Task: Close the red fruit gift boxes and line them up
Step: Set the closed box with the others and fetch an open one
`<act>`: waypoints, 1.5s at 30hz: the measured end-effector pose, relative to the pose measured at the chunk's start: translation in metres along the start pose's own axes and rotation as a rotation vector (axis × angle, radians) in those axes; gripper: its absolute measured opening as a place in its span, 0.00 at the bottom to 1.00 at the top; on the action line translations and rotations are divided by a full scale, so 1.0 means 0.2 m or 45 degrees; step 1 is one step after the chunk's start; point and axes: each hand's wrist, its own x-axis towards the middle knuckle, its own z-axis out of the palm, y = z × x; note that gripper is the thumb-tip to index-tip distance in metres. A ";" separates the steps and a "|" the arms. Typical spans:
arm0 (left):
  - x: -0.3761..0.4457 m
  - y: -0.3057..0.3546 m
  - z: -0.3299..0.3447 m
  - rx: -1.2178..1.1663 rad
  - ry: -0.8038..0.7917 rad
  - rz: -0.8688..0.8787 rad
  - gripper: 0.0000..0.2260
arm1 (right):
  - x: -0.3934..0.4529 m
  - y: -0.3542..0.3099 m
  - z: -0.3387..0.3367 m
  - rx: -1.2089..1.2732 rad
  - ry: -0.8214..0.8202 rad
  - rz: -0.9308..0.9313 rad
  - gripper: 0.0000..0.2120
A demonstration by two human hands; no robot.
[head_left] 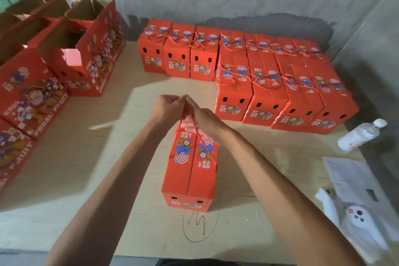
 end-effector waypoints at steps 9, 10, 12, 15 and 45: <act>0.06 0.07 0.07 0.618 0.364 0.484 0.17 | 0.04 -0.10 -0.02 0.341 0.185 0.070 0.31; 0.07 0.07 0.07 0.637 0.378 0.527 0.16 | 0.06 -0.12 -0.03 0.327 0.250 0.098 0.30; 0.10 0.08 0.07 0.654 0.381 0.611 0.12 | 0.12 -0.15 -0.03 0.363 0.348 0.160 0.26; 0.17 0.07 0.05 0.625 0.320 0.589 0.10 | 0.22 -0.21 -0.04 0.491 0.397 0.166 0.11; 1.46 -0.34 0.46 0.374 -0.192 0.350 0.28 | 1.52 -0.44 -0.77 0.132 0.732 -0.167 0.10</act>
